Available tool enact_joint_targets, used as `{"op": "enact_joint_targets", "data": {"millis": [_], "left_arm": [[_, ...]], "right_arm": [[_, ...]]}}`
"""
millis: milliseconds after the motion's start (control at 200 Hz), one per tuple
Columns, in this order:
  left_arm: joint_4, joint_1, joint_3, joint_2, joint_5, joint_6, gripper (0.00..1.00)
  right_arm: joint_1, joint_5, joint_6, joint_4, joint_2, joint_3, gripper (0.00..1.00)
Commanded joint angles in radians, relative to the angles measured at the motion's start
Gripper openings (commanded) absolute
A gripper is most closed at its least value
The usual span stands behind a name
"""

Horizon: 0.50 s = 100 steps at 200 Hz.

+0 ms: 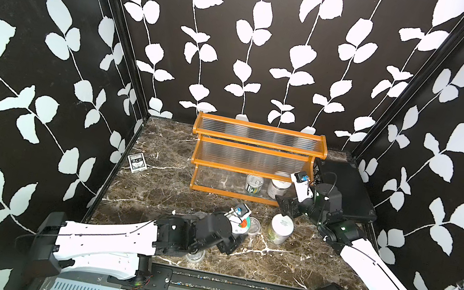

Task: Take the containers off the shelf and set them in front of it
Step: Place the container at the center of the board.

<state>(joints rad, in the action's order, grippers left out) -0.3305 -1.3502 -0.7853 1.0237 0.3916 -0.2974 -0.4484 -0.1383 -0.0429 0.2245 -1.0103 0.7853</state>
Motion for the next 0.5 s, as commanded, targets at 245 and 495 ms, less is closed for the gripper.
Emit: {"op": "enact_joint_targets", "data": {"millis": [245,495], "left_arm": [[0.036,-0.031,0.161,-0.013,-0.024,-0.074,0.75],[0.105,-0.032,0.222,0.022,-0.137,-0.085,0.74]], "right_arm": [[0.011,0.002,-0.023,0.009,0.042,0.016,1.0],[0.013,-0.003,-0.021,0.021,0.059,0.011,1.0]]}}
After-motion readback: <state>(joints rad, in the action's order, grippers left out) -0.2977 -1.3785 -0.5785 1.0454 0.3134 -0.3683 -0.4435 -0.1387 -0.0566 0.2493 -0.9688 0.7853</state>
